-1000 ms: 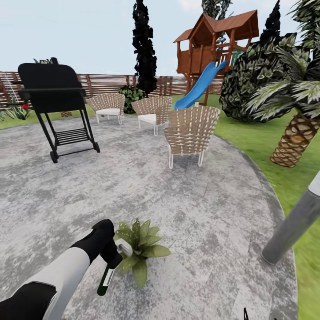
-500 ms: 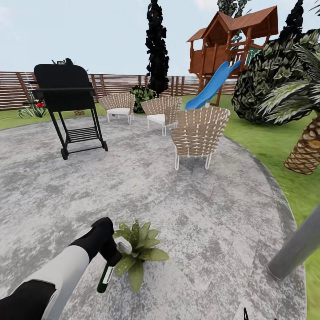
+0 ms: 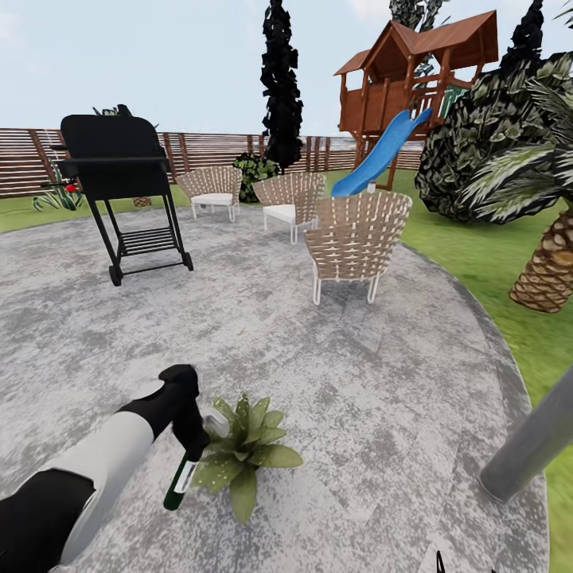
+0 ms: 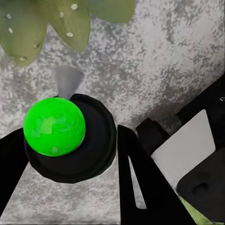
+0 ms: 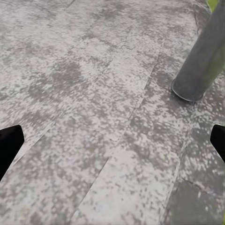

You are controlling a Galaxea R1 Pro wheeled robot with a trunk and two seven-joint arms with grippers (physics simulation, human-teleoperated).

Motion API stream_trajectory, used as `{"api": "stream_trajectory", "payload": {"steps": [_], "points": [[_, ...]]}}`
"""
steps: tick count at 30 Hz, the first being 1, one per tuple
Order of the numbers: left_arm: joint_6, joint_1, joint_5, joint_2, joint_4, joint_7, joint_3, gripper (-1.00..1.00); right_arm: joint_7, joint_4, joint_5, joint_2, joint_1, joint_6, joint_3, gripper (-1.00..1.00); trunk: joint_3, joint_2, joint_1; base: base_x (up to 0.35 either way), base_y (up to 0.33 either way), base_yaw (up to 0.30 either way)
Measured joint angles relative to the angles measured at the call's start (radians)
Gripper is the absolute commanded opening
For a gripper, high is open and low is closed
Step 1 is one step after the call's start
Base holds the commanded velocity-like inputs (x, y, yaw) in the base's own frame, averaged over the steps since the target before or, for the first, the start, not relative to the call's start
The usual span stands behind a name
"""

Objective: Pick up the pesticide atomizer in the garden and spray insectifuge to fully cover both potted plants in the garden.

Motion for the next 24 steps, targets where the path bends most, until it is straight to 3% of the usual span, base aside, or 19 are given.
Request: {"api": "stream_trajectory", "payload": {"steps": [4,10,16,24], "points": [[-0.004,0.010,0.001,0.038,0.001,-0.002,0.006,-1.00,0.000,0.000,0.000,0.000,0.000,0.000,0.000,1.00,0.000,0.000,0.000,0.000,0.000,0.053],[-0.002,0.013,0.002,0.027,0.007,-0.001,0.002,-1.00,0.000,0.000,0.000,0.000,0.000,0.000,0.000,1.00,0.000,0.000,0.000,0.000,0.000,0.241],[0.001,0.013,0.003,0.016,0.007,0.006,0.002,-1.00,0.000,0.000,0.000,0.000,0.000,0.000,0.000,1.00,0.000,0.000,0.000,0.001,-0.010,0.051],[0.002,0.015,0.001,0.014,0.007,0.009,0.002,-1.00,0.000,0.000,0.000,0.000,0.000,0.000,0.000,1.00,0.000,0.000,0.000,0.065,-0.234,0.001]]}}
